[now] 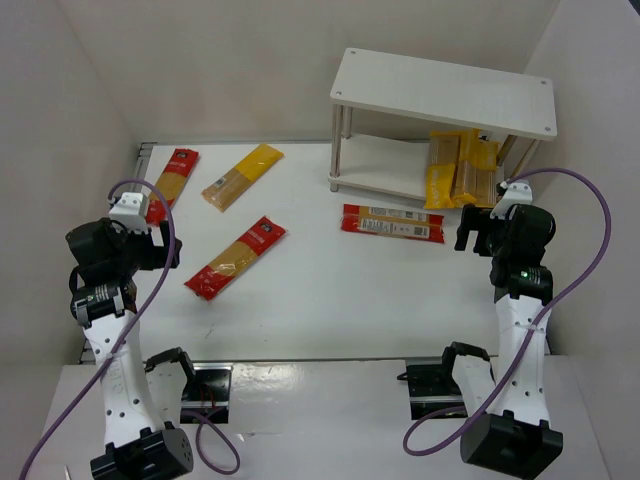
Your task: Place and organize the pasta boxes and bags onto the shelf
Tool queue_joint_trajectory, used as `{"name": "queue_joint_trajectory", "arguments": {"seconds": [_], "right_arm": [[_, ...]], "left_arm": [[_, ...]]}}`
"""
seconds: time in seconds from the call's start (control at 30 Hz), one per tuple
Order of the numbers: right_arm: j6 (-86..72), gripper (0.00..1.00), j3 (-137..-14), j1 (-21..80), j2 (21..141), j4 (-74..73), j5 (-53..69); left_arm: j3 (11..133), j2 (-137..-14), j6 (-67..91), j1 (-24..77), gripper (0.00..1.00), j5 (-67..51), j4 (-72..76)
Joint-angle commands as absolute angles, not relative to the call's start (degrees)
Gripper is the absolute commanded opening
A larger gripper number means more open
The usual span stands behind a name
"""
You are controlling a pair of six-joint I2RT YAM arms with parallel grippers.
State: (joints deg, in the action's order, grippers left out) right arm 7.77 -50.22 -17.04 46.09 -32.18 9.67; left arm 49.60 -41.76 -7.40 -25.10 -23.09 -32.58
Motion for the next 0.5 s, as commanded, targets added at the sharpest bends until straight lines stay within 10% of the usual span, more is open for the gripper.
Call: {"name": "queue_joint_trajectory", "arguments": {"seconds": [0.0,0.47], "right_arm": [[7.47,0.99,-50.36,-17.49,44.57,-30.50,9.58],[14.50,0.99,-50.36,-14.35,44.03,-32.08,21.88]], "left_arm": [[50.10,-41.22,-8.35,-25.49,1.00,-25.14,-31.55],[50.10,-40.69,-8.35,-25.49,1.00,-25.14,-31.55]]}}
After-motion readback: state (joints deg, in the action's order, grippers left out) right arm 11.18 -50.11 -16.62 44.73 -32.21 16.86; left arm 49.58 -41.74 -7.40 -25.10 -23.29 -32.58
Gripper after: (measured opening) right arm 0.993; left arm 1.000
